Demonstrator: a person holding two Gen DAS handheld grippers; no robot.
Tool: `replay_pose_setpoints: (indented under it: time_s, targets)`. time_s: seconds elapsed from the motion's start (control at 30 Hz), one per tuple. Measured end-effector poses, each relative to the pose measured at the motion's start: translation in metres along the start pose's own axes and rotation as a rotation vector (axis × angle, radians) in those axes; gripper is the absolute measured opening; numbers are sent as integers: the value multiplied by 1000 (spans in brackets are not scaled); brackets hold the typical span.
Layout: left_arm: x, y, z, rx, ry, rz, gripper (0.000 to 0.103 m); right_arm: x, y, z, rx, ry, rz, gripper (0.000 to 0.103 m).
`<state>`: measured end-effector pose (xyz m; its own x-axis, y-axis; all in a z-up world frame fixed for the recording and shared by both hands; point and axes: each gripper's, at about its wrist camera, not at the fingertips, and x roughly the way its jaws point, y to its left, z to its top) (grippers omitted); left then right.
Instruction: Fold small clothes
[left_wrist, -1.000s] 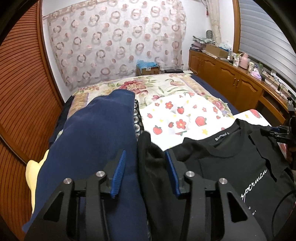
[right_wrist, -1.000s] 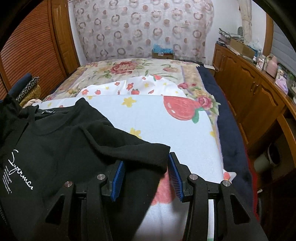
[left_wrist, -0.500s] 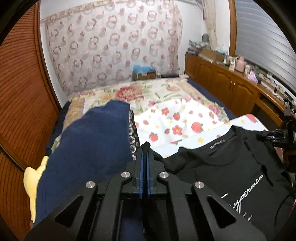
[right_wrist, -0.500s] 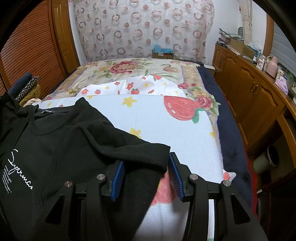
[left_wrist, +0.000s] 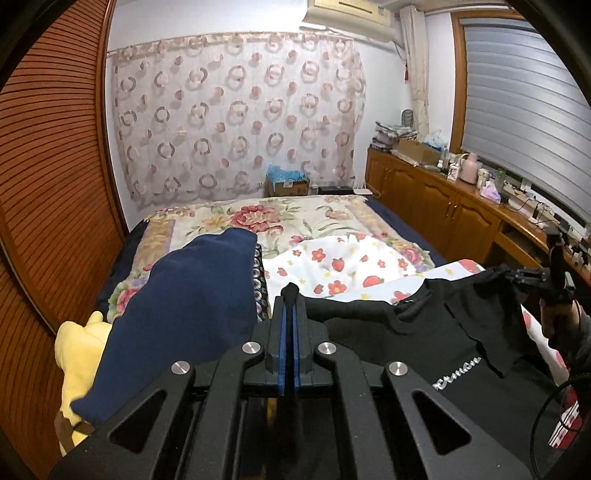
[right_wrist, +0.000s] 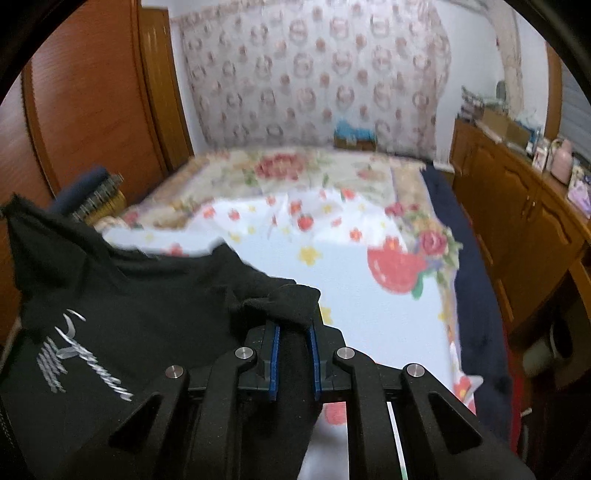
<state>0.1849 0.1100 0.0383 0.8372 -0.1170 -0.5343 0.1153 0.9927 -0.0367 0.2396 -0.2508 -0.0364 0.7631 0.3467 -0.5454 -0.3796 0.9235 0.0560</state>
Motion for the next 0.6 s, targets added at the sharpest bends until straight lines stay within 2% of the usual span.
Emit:
replay_pose_setpoints:
  time_s: [0.17,0.27,0.47,0.6]
  targets:
    - [-28,-9,-20,9,-27,-10,3,-43,16,-10,-42,-72,-4,13]
    - [-39,-12,-38,9,-30,-12,3,-61,23,-31,-53,-98,-5,13]
    - [-53,-8,-69,-11,-20,-12,3,-72,34,-63,-61,-92,-19,12]
    - [-70,-10,-82,-20,-36,-18,3,-93,41,-69,-56,-105,-25,12]
